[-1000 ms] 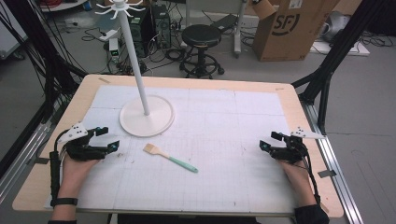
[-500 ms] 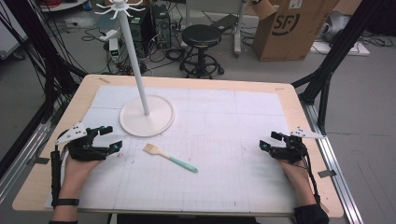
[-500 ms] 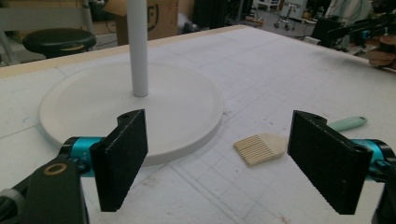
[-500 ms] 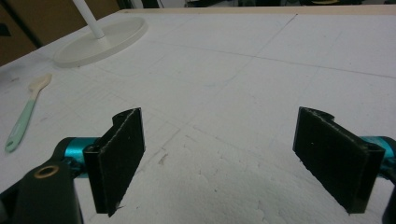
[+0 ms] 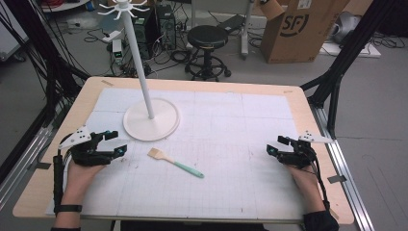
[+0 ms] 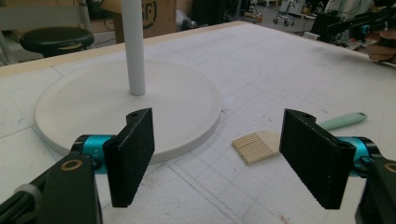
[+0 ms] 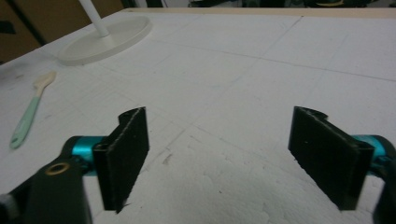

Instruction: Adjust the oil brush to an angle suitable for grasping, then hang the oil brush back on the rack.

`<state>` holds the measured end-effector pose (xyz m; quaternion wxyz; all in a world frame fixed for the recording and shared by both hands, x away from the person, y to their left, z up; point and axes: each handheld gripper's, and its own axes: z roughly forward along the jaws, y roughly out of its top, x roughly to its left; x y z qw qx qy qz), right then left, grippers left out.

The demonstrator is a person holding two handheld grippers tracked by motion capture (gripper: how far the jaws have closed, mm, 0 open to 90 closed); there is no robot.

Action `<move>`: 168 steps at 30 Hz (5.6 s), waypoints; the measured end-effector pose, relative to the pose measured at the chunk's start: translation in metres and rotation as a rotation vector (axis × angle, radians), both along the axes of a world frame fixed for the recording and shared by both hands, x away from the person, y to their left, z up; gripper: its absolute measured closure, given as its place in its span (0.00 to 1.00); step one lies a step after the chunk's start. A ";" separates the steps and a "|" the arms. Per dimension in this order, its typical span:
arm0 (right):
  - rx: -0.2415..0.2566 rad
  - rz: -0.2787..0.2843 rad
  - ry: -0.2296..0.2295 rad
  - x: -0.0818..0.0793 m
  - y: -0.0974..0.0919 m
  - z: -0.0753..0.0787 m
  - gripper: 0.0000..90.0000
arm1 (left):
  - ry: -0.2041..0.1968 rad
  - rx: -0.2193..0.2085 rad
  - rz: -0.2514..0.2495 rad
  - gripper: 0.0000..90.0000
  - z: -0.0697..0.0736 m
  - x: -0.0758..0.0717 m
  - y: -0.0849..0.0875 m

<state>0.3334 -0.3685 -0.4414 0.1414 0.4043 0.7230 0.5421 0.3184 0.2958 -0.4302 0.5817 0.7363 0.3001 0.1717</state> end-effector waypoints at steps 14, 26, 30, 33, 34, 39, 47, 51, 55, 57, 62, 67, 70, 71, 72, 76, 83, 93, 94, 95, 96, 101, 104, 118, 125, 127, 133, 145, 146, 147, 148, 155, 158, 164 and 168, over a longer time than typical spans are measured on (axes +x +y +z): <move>-0.032 0.115 -0.058 -0.006 0.028 0.009 0.60 | 0.010 0.019 0.019 0.39 -0.001 0.001 0.003; -0.045 0.297 -0.077 -0.011 0.091 0.017 0.79 | 0.019 0.008 0.042 0.36 -0.002 0.002 0.010; -0.061 0.354 -0.078 -0.012 0.116 0.017 0.87 | 0.020 0.013 0.043 0.36 -0.002 0.001 0.010; -0.067 0.396 -0.073 -0.014 0.135 0.016 0.92 | 0.022 0.015 0.042 0.36 -0.003 0.001 0.011; -0.075 0.411 -0.072 -0.014 0.142 0.015 0.93 | 0.023 0.014 0.042 0.36 -0.003 0.002 0.011; -0.121 0.481 -0.050 -0.017 0.172 0.011 0.99 | 0.026 0.010 0.043 0.36 -0.003 0.002 0.011; -0.169 0.580 -0.032 -0.024 0.207 0.004 0.99 | 0.031 0.012 0.036 0.36 -0.004 0.002 0.011; -0.195 0.628 -0.025 -0.028 0.219 -0.001 1.00 | 0.031 0.009 0.037 0.36 -0.004 0.002 0.011; -0.247 0.692 -0.008 -0.037 0.233 -0.005 1.00 | 0.034 0.009 0.034 0.36 -0.005 0.002 0.011; -0.268 0.704 -0.012 -0.039 0.235 -0.006 1.00 | 0.035 0.009 0.035 0.36 -0.005 0.002 0.011; -0.320 0.723 -0.019 -0.041 0.240 -0.008 1.00 | 0.033 0.005 0.034 0.36 -0.005 0.002 0.011; -0.354 0.699 -0.027 -0.039 0.238 -0.008 1.00 | 0.034 0.003 0.034 0.36 -0.005 0.002 0.011; -0.357 0.682 -0.028 -0.036 0.236 -0.009 1.00 | 0.032 0.003 0.031 0.36 -0.005 0.002 0.011; -0.359 0.674 -0.025 -0.035 0.235 -0.008 1.00 | 0.032 0.005 0.029 0.36 -0.005 0.002 0.011; -0.358 0.670 -0.029 -0.034 0.234 -0.008 1.00 | 0.032 0.004 0.029 0.36 -0.005 0.002 0.011; -0.362 0.640 -0.029 -0.030 0.232 -0.008 1.00 | 0.035 0.001 0.029 0.36 -0.005 0.002 0.011; -0.350 0.564 -0.021 -0.017 0.226 -0.008 1.00 | 0.033 0.004 0.026 0.36 -0.006 0.003 0.010; -0.367 0.497 -0.027 -0.004 0.222 -0.008 1.00 | 0.033 -0.005 0.025 0.36 -0.006 0.004 0.009; -0.367 0.490 -0.025 -0.003 0.222 -0.008 1.00 | 0.032 -0.006 0.025 0.36 -0.006 0.004 0.009; -0.372 0.480 -0.040 -0.001 0.222 -0.008 1.00 | 0.032 -0.008 0.025 0.36 -0.006 0.004 0.009; -0.378 0.470 -0.029 0.002 0.223 -0.007 1.00 | 0.031 -0.010 0.025 0.36 -0.006 0.004 0.009; -0.397 0.448 -0.022 0.007 0.228 -0.006 1.00 | 0.030 -0.013 0.024 0.36 -0.006 0.004 0.009; -0.403 0.434 -0.023 0.010 0.230 -0.005 1.00 | 0.031 -0.013 0.023 0.36 -0.006 0.004 0.009; -0.282 0.362 -0.047 0.015 0.196 0.018 0.94 | 0.036 -0.010 0.042 0.36 -0.005 0.003 0.012; -0.207 0.234 -0.085 0.009 0.124 0.038 0.79 | 0.035 -0.012 0.056 0.34 -0.006 0.002 0.015; -0.182 0.179 -0.083 0.008 0.102 0.039 0.72 | 0.037 -0.011 0.060 0.34 -0.006 0.002 0.016; -0.113 0.069 -0.082 0.004 0.057 0.033 0.54 | 0.036 -0.014 0.066 0.32 -0.007 0.001 0.018; -0.055 -0.033 -0.073 0.001 0.026 0.021 0.37 | 0.029 -0.031 0.087 0.30 -0.005 -0.002 0.017; -0.045 -0.039 -0.068 0.001 0.024 0.020 0.35 | 0.031 -0.030 0.089 0.29 -0.005 -0.002 0.017; -0.036 -0.052 -0.062 0.001 0.022 0.020 0.33 | 0.031 -0.029 0.090 0.29 -0.005 -0.002 0.017; -0.028 -0.062 -0.060 0.001 0.021 0.019 0.32 | 0.031 -0.029 0.092 0.29 -0.005 -0.002 0.017; -0.002 -0.088 -0.036 0.002 0.015 0.014 0.25 | 0.048 -0.020 0.095 0.26 -0.005 -0.002 0.015; 0.013 -0.095 -0.034 0.003 0.015 0.014 0.23 | 0.042 -0.023 0.091 0.25 -0.005 -0.002 0.014; 0.028 -0.114 -0.035 0.001 0.012 0.016 0.20 | 0.034 -0.058 0.106 0.24 -0.005 0.000 0.016; 0.028 -0.119 -0.038 0.000 0.009 0.016 0.18 | 0.034 -0.061 0.102 0.23 -0.003 0.000 0.013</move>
